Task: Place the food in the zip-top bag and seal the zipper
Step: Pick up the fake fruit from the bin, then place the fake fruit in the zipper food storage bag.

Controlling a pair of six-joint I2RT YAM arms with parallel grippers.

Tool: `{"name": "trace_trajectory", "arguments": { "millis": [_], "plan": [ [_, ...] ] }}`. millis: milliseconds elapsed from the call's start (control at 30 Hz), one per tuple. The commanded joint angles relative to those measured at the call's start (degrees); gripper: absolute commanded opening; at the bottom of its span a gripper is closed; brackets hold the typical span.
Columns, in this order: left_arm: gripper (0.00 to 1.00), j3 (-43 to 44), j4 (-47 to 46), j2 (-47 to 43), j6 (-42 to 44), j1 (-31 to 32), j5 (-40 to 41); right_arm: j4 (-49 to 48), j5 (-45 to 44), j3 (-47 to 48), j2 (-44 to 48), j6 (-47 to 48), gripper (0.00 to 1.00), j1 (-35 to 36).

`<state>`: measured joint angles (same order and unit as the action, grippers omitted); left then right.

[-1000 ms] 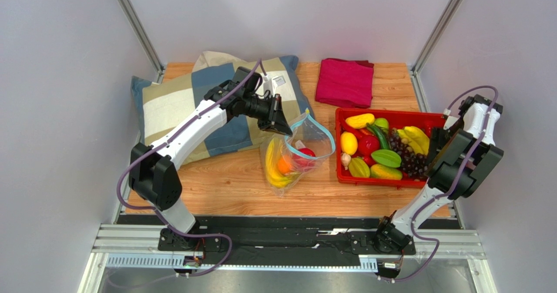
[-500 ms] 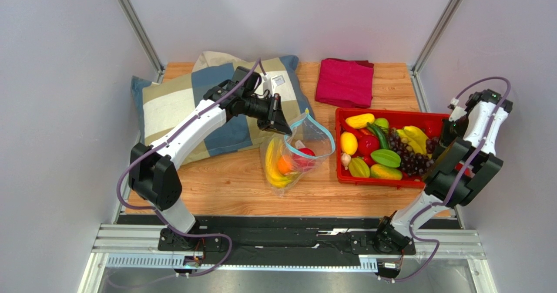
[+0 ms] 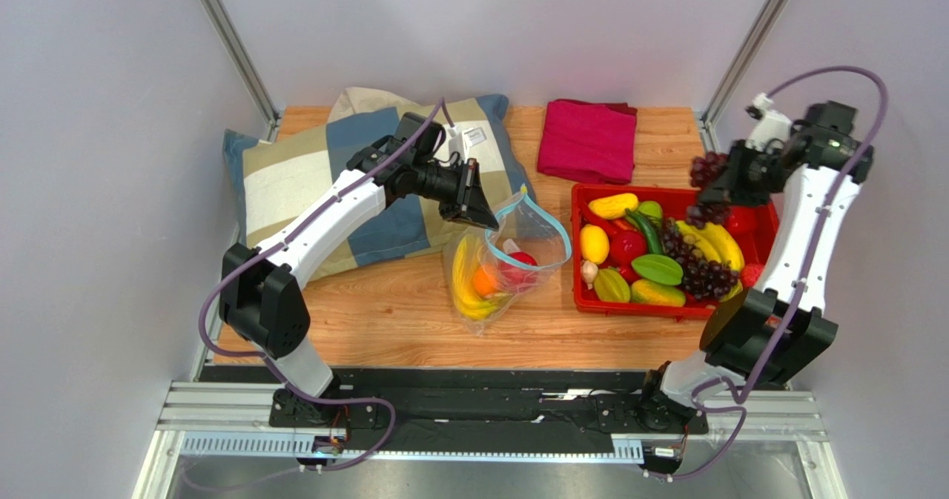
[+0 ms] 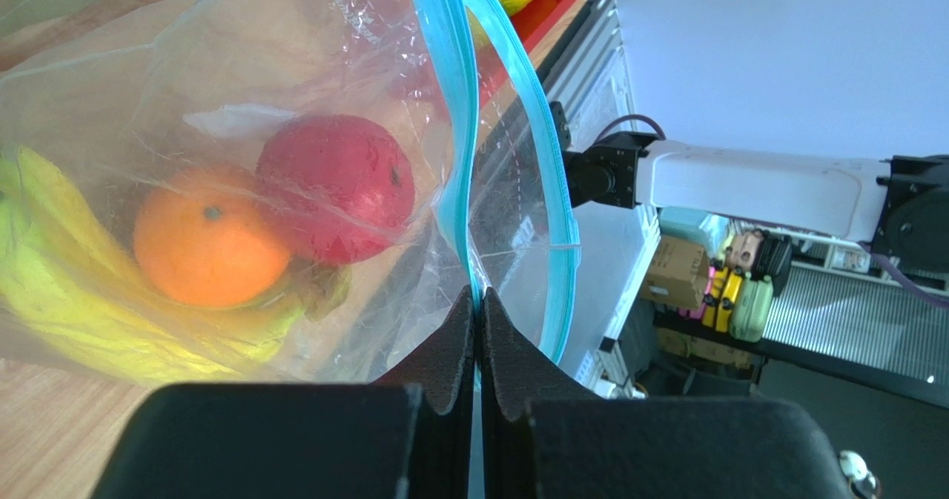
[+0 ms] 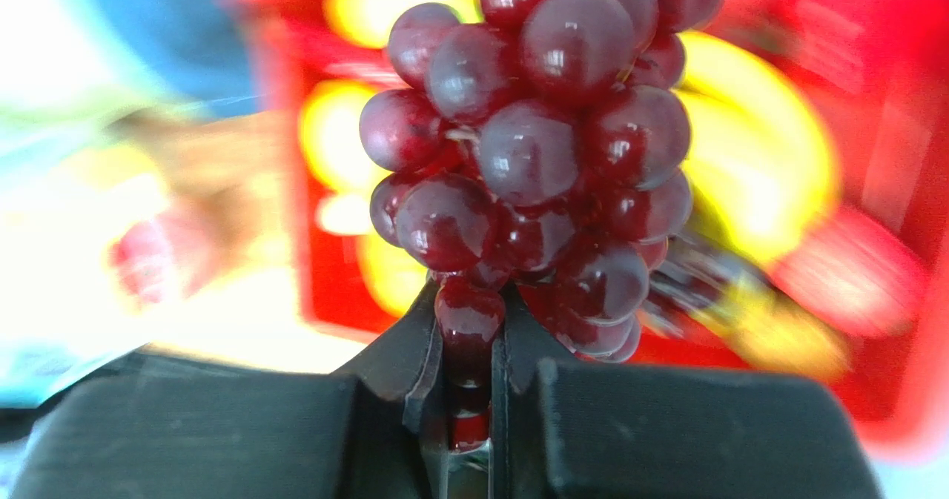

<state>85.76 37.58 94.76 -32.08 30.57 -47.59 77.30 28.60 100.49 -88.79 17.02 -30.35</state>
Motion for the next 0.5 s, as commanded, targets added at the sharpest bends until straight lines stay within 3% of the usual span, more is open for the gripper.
{"name": "trace_trajectory", "arguments": {
  "millis": [0,133,233,467],
  "plan": [
    [0.00,0.47,-1.81,-0.89,0.26,-0.24,-0.48,-2.56,12.09,1.30,7.73,-4.79,0.00,13.09],
    [0.00,0.29,-2.60,-1.24,0.43,-0.24,-0.75,-25.62,12.97,-8.62,16.09,-12.08,0.00,26.70],
    [0.00,0.20,-3.22,-1.16,0.08,-0.24,-0.83,-37.43,11.22,-17.50,19.88,-15.60,0.00,35.25],
    [0.00,-0.85,-6.47,-1.68,-2.20,-0.33,-1.71,-49.16,4.98,-28.49,19.54,-25.01,0.00,47.83]
  ]
}}
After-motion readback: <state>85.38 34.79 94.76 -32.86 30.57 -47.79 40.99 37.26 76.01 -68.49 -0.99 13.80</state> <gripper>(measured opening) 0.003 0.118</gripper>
